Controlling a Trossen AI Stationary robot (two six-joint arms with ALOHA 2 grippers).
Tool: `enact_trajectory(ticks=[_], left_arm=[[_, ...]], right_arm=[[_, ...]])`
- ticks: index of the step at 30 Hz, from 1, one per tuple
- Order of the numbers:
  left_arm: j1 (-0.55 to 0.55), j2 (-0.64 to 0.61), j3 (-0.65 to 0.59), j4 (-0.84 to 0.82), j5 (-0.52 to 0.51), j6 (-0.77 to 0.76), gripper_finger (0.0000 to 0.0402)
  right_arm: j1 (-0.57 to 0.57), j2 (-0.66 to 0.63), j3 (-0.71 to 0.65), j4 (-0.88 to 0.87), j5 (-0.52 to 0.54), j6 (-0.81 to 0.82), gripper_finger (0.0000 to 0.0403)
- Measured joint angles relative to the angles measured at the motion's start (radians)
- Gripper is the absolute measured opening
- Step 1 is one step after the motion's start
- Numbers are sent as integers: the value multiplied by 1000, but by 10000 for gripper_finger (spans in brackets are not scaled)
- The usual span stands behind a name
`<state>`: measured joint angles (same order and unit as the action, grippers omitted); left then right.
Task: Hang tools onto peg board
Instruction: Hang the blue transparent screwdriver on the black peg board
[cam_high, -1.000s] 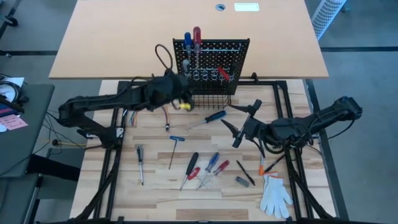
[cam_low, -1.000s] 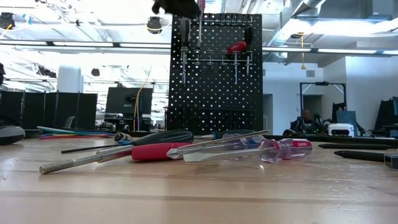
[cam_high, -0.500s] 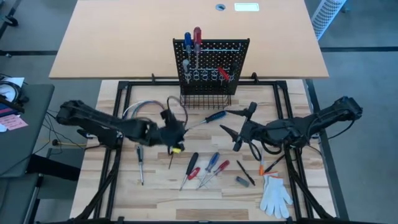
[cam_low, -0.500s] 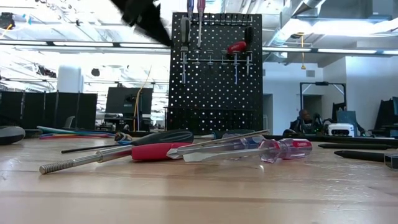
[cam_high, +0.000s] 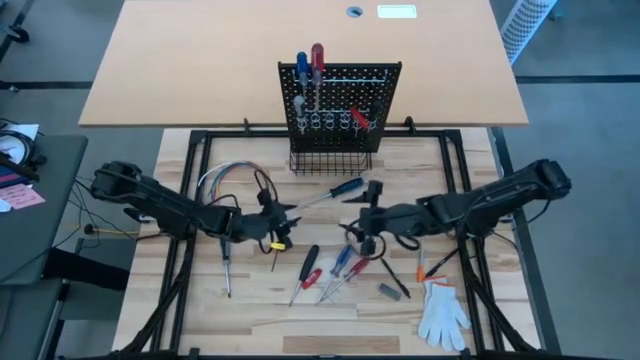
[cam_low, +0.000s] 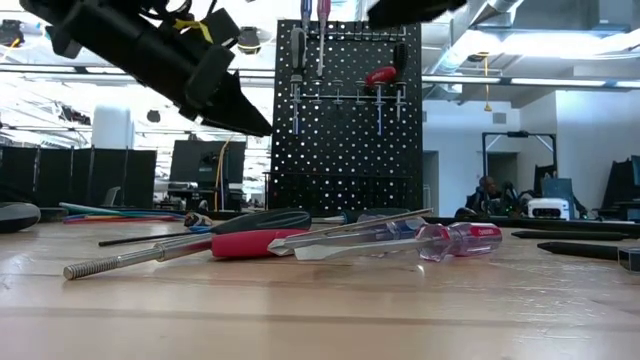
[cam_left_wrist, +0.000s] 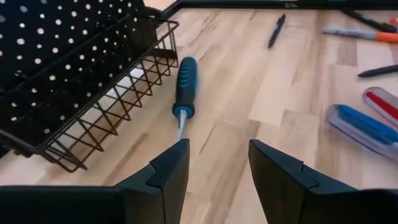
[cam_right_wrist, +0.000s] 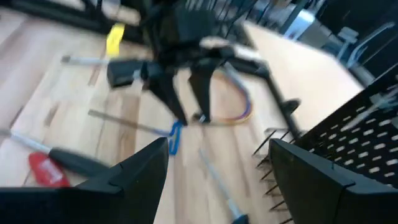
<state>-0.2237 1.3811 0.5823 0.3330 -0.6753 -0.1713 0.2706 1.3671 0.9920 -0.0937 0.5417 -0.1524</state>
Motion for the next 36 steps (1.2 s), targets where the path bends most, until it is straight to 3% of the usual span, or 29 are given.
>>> enact_trajectory(ticks=[8, 17, 22, 26, 30, 36], left_arm=[[5, 0, 1, 102, -3, 138, 159], [29, 0, 1, 151, -3, 198, 159], [32, 0, 1, 133, -2, 170, 159], [32, 0, 1, 126, -2, 169, 159], [32, 0, 2, 76, -1, 133, 159], [32, 0, 2, 21, -1, 79, 159]], right_arm=[[-57, 87, 0, -44, -42, 99, 285], [-80, 226, 0, -81, -338, 236, 285], [-30, 362, 0, -52, -376, 196, 285], [-70, 439, 0, -25, -412, 185, 285], [-111, 440, 0, -34, -494, 166, 285], [-118, 331, 0, -31, -476, 135, 285]])
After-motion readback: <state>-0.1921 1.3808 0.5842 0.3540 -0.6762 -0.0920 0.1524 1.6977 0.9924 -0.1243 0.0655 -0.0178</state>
